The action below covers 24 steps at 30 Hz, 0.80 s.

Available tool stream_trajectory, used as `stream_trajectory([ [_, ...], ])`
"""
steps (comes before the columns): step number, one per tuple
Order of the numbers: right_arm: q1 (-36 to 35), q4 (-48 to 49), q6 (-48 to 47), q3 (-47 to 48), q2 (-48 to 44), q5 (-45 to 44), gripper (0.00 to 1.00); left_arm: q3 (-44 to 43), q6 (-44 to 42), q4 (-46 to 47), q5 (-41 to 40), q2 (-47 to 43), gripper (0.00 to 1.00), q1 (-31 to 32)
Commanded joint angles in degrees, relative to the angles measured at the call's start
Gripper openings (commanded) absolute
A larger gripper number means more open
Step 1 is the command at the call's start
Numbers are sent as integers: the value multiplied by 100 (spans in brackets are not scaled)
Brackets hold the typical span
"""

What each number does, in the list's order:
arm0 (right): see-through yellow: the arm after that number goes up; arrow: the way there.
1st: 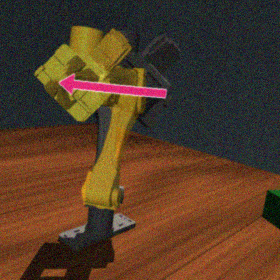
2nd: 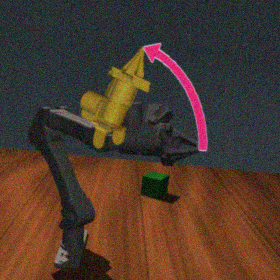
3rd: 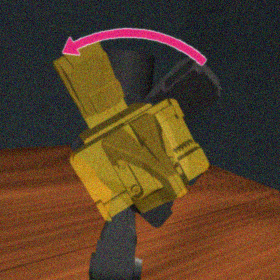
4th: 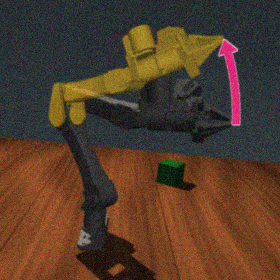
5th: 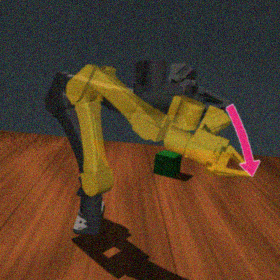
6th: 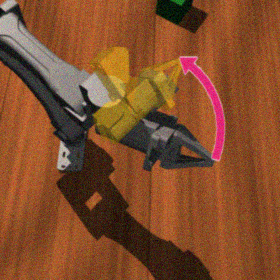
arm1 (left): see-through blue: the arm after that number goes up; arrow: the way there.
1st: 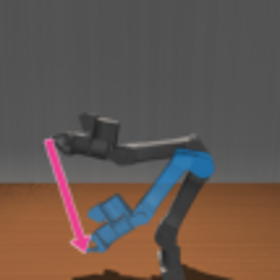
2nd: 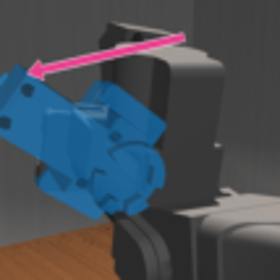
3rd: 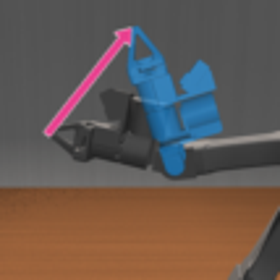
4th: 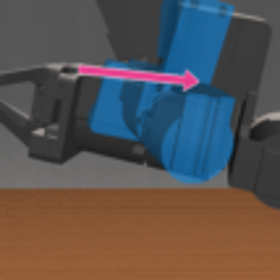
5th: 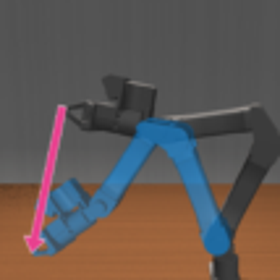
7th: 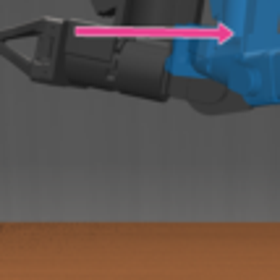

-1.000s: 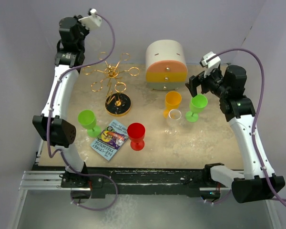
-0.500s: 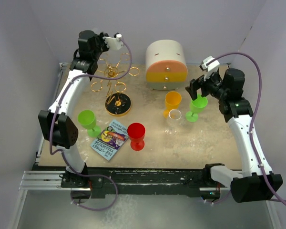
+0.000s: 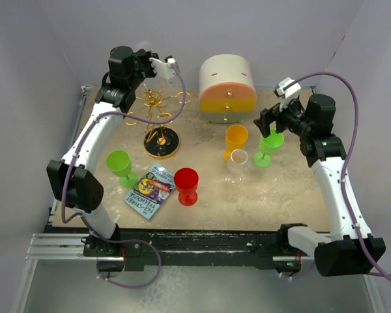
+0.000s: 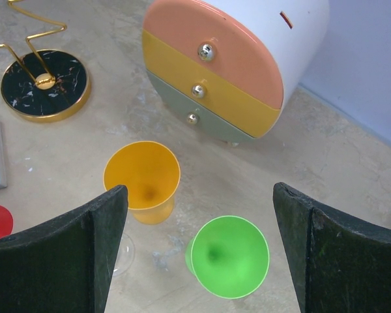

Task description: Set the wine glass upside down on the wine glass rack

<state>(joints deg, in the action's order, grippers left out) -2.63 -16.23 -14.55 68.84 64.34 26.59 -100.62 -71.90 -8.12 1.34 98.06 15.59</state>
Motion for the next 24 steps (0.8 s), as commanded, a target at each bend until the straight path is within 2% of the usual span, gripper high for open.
stream_trajectory([
  [1, 43, 238, -12, -28, -132, 187, 94, -92, -32, -121, 319, -348, 0, 15],
  [10, 86, 239, 0, -55, -79, 283, 94, 63, 120, -520, 541, -577, 0, 30],
  [24, 140, 290, 5, -116, -71, 332, 94, 443, 541, -541, 437, -897, 0, 25],
])
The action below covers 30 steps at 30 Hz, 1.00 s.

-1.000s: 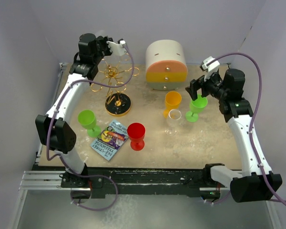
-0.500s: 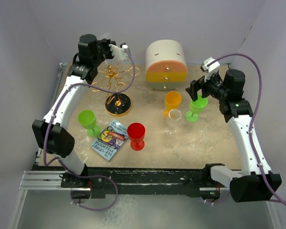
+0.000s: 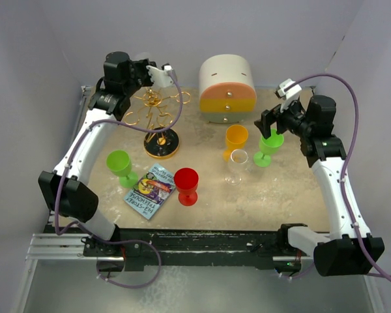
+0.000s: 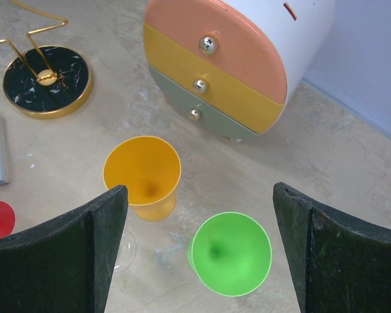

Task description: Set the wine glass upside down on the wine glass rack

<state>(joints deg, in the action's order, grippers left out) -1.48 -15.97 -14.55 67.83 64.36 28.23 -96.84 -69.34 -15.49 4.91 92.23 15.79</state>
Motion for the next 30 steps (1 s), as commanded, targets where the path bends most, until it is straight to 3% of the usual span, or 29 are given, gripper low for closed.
stream_trajectory([
  [1, 29, 267, 10, -20, -68, 174, 94, 80, 303, 195, 74, -331, 0, 8],
  [30, 77, 290, 5, -86, -37, -19, 94, 762, 826, 287, -237, -625, 2, -26],
])
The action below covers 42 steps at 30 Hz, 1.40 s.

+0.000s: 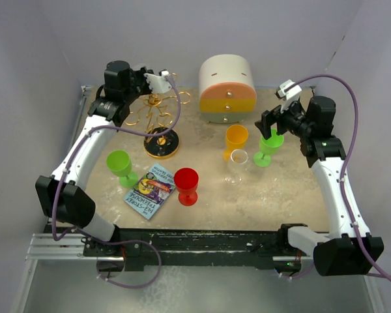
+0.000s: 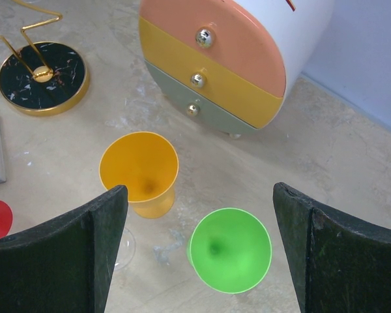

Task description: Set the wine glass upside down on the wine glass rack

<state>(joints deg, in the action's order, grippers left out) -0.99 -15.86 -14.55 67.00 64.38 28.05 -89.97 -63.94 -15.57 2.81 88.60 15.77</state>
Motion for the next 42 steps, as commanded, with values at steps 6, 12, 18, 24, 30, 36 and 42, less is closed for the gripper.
stream_trajectory([
  [6, 32, 304, -11, -16, -33, -44, 94, -4, 572, 217, -66, -157, 2, -99],
  [12, 38, 318, -26, -21, -31, -63, 94, -73, 654, 190, -87, -44, 4, -159],
  [18, 39, 331, -54, -29, -31, -107, 95, -134, 766, 237, -132, 137, 6, -167],
  [24, 47, 355, -98, -29, -14, -137, 95, -187, 798, 305, -193, 323, 6, -162],
  [30, 50, 371, -104, -38, 28, -139, 95, -187, 797, 371, -188, 383, 8, -167],
  [36, 55, 362, -110, -45, 57, -143, 95, -159, 824, 275, -151, 386, 14, -171],
  [42, 56, 384, -129, -56, 72, -160, 95, -109, 886, 274, -78, 319, 17, -180],
])
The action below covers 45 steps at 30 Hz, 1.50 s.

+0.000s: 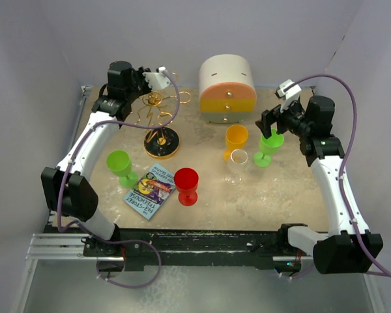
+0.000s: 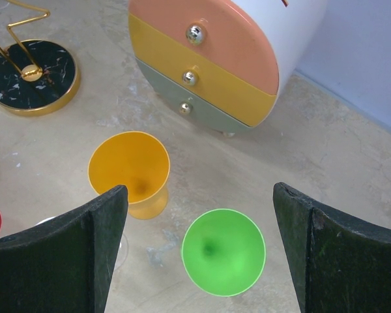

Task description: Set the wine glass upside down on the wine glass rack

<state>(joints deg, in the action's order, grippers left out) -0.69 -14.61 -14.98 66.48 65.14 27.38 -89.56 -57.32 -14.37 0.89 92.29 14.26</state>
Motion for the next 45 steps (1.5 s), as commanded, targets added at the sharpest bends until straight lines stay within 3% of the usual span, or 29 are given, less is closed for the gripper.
stream_trajectory([
  [1, 25, 257, -81, -3, 10, -85, 95, -147, 237, 146, 120, -57, 17, -29],
  [45, 25, 293, -93, -30, 68, -22, 95, -199, 120, -302, 114, -363, 39, -282],
])
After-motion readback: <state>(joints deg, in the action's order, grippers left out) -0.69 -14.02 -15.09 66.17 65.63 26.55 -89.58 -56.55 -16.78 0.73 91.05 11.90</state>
